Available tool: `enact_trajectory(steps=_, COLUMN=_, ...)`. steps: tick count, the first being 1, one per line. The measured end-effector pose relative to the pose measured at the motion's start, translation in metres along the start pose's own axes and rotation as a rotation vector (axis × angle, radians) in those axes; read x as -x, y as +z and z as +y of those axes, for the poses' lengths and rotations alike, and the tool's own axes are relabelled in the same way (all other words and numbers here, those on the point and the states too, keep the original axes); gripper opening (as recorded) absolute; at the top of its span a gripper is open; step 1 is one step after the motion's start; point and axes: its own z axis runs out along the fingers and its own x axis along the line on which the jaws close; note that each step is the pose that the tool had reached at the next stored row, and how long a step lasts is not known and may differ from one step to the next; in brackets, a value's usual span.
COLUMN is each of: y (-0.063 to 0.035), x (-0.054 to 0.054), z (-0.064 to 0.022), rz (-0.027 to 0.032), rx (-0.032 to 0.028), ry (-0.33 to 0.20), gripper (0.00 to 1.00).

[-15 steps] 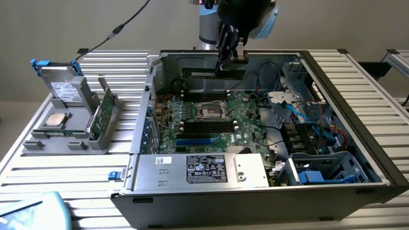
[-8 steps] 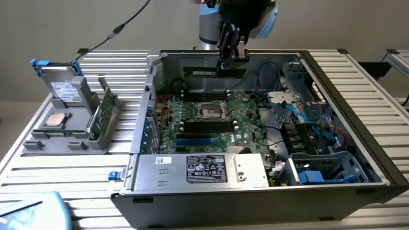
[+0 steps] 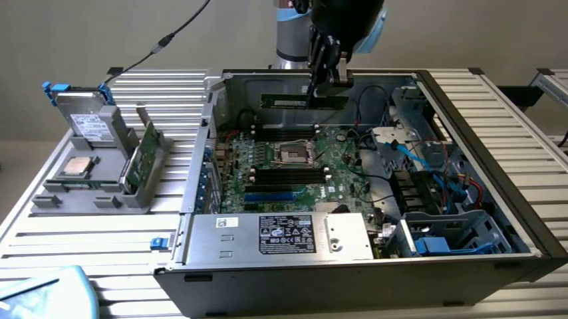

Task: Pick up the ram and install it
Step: 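Pick up the ram and move it above insertion slot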

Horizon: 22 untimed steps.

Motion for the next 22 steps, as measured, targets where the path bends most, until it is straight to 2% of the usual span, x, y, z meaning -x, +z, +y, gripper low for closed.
enact_trajectory(steps=2, y=0.0010, x=0.001, z=-0.0008, rz=0.0104, rx=-0.0010, ry=0.001, gripper=0.14)
enact_trajectory(steps=6, y=0.0035, x=0.002, z=-0.0016, rz=0.0192, rx=-0.0044, ry=0.010, gripper=0.14)
enact_trajectory(steps=14, y=0.0091, x=0.004, z=-0.0026, rz=0.0197, rx=-0.0277, ry=0.038, gripper=0.14)
enact_trajectory(steps=22, y=0.0157, x=0.007, z=-0.0036, rz=0.0244, rx=-0.0305, ry=0.044, gripper=0.14)
